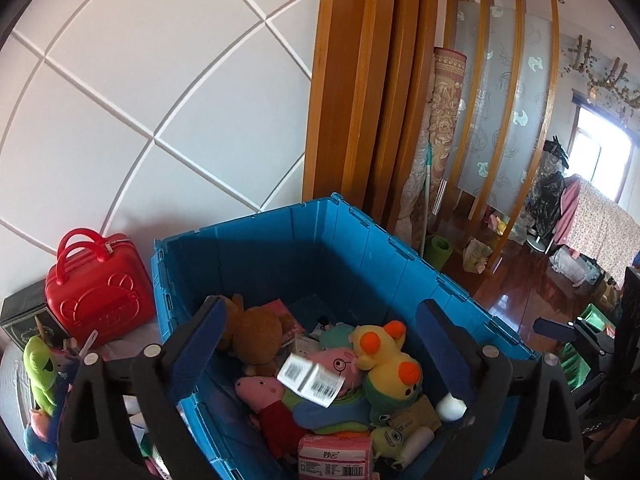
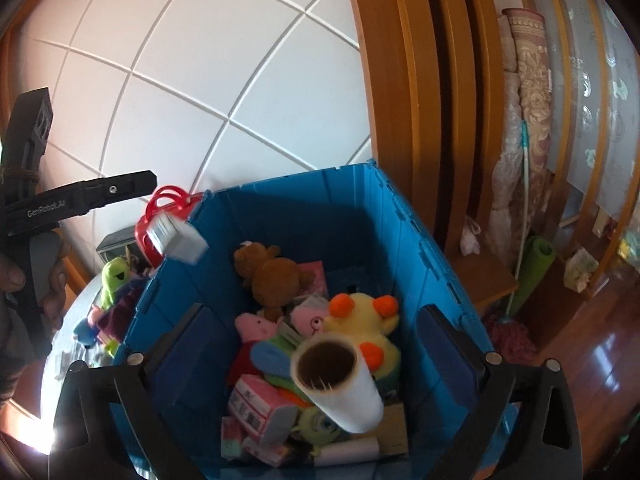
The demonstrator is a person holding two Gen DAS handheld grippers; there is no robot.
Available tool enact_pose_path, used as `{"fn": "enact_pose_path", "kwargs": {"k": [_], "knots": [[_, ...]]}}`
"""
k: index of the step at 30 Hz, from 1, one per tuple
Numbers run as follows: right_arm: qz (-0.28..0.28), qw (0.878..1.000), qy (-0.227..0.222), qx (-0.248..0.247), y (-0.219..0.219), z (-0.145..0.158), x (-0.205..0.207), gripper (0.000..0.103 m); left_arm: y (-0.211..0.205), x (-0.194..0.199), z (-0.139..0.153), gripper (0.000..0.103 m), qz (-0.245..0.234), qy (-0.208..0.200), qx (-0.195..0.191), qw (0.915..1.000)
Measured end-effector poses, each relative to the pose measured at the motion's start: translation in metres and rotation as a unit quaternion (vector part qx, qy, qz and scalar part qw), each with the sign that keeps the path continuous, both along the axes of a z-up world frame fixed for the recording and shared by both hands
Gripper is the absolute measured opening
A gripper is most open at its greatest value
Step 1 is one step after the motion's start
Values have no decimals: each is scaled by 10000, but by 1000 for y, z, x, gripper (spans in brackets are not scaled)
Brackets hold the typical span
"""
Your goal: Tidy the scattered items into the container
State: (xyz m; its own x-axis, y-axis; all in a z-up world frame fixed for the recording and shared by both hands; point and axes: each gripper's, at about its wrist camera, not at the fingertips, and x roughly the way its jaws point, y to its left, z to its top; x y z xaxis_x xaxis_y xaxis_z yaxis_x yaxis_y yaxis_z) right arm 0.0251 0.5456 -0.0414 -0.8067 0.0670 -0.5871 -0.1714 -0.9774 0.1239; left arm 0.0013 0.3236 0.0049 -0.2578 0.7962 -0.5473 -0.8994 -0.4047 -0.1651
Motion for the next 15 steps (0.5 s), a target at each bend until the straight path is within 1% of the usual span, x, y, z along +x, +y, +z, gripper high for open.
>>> {"fn": "enact_pose_path", "kwargs": {"k": [3, 8, 12, 15], "knots": [[83, 9999, -59, -36, 0, -4, -5, 103, -11, -6, -7, 96, 197, 7, -41, 9998], [278, 9995, -107, -122, -10, -10, -14, 103, -42, -18, -21, 96, 593, -137, -175, 9980], [405, 9990, -77, -192, -30, -10, -21, 103, -76, -22, -27, 96, 869, -117, -267, 9958], [562, 9982, -16, -207, -54, -7, -21, 103, -104, -22, -32, 97, 1053, -53, -330, 9939]]}}
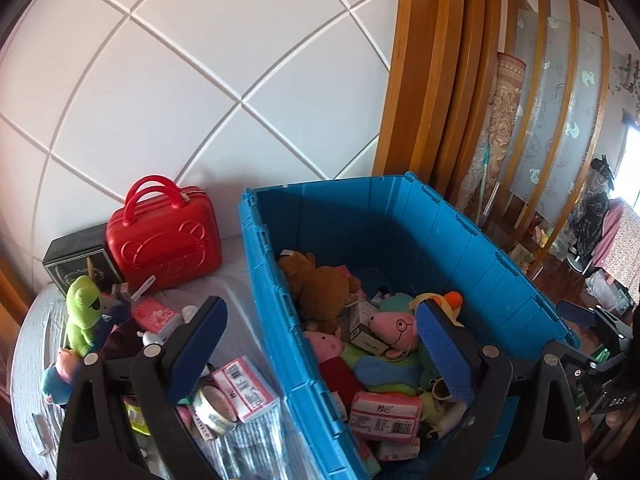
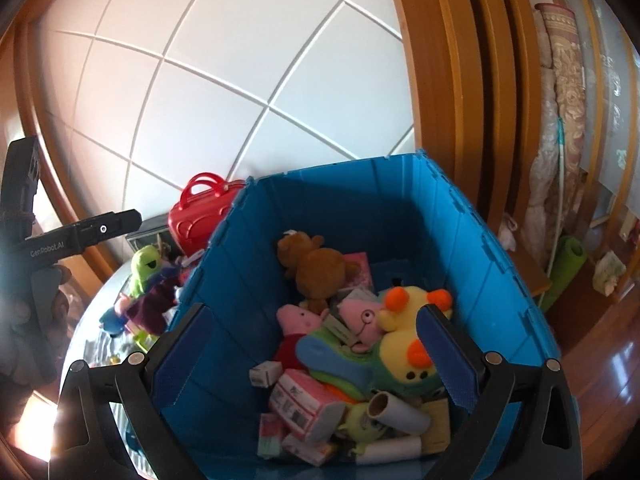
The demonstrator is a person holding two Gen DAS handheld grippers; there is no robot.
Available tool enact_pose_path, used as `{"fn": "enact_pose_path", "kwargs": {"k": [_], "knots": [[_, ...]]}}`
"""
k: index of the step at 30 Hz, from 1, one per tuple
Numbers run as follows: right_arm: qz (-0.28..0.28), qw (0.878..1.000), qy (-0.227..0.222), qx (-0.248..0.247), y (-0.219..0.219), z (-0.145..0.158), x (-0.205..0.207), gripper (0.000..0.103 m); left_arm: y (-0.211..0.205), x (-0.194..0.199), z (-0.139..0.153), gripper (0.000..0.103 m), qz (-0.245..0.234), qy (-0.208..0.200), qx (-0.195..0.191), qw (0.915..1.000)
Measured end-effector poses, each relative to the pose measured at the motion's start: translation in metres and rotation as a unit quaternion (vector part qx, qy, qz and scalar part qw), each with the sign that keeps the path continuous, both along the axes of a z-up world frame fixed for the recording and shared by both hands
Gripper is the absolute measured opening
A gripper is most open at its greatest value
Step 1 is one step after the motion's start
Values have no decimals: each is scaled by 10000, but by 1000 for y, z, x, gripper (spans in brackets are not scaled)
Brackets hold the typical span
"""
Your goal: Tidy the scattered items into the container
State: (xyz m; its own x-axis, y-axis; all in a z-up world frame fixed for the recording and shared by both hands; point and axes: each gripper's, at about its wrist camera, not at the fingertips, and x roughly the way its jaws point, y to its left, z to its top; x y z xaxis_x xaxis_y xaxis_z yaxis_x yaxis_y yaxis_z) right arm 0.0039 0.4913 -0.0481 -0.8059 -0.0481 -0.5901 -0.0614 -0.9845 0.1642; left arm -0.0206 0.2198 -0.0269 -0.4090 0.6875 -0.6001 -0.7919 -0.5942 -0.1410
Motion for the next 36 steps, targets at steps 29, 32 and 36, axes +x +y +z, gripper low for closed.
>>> {"fn": "enact_pose_path", "kwargs": {"k": [29, 32, 36], "knots": [[538, 9971, -354, 397, -334, 30, 110, 103, -358, 21, -13, 102, 1786, -73, -366, 9832], [492, 9972, -345, 438, -347, 33, 123, 103, -373, 25, -12, 102, 1834, -50, -378, 9823], [441, 9974, -309, 477, -356, 38, 135, 103, -386, 34, -11, 102, 1910, 59, -444, 9806]]}}
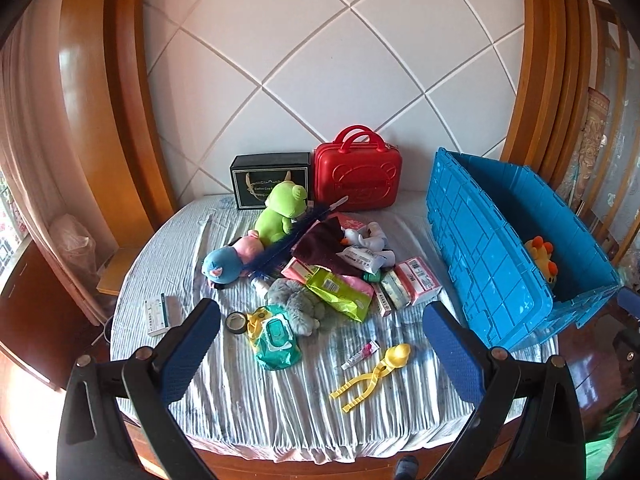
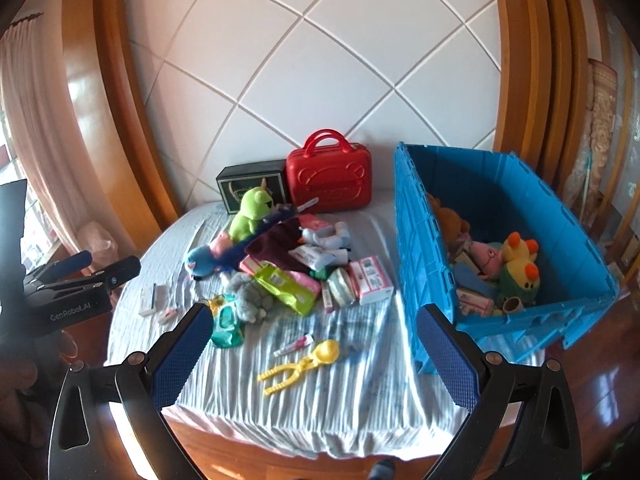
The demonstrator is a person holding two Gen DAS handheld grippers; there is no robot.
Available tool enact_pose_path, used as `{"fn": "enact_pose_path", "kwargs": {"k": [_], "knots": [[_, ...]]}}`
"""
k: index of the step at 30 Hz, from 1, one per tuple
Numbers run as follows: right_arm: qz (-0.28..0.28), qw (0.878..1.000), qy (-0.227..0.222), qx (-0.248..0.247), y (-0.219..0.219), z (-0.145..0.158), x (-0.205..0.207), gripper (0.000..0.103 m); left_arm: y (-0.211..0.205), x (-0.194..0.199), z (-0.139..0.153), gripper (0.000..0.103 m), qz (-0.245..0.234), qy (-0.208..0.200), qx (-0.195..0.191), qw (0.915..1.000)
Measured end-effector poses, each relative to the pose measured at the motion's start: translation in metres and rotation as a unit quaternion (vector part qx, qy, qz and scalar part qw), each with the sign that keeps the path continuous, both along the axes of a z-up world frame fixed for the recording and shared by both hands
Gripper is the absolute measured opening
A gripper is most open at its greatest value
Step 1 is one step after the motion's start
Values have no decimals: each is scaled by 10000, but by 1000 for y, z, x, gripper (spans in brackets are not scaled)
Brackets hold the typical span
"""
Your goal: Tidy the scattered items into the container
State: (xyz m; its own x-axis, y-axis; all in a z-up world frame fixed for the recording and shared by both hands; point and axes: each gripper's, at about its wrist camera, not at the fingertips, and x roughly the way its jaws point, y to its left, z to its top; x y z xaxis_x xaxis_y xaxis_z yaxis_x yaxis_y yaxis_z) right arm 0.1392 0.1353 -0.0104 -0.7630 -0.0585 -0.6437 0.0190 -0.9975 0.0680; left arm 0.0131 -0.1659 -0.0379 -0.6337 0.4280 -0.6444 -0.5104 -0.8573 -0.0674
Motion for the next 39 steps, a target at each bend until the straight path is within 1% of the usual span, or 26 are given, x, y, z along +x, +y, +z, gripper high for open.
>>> {"fn": "enact_pose_path", "kwargs": {"k": [3, 9, 15, 31, 34, 39], "knots": [[-56, 10000, 0, 6, -1, 2, 5, 103, -6, 7, 3, 102, 15, 93, -23, 10000], [-167, 9998, -31, 80, 5, 1, 12, 103, -8, 18, 4, 102, 61, 109, -52, 9999], [-271, 9995, -62, 165, 20, -1, 16, 103, 0, 27, 4, 103, 98, 121, -149, 9998], [-352, 9992, -10, 166, 58, 6, 21, 103, 28, 42, 14, 102, 132, 182, -117, 9997], [-345, 9993, -6, 165, 58, 6, 21, 103, 34, 42, 10, 103, 161, 119, -233, 9995], [-312, 9994, 7, 133, 62, 7, 20, 103, 40, 52, 15, 103, 246, 450, -427, 9978]]}}
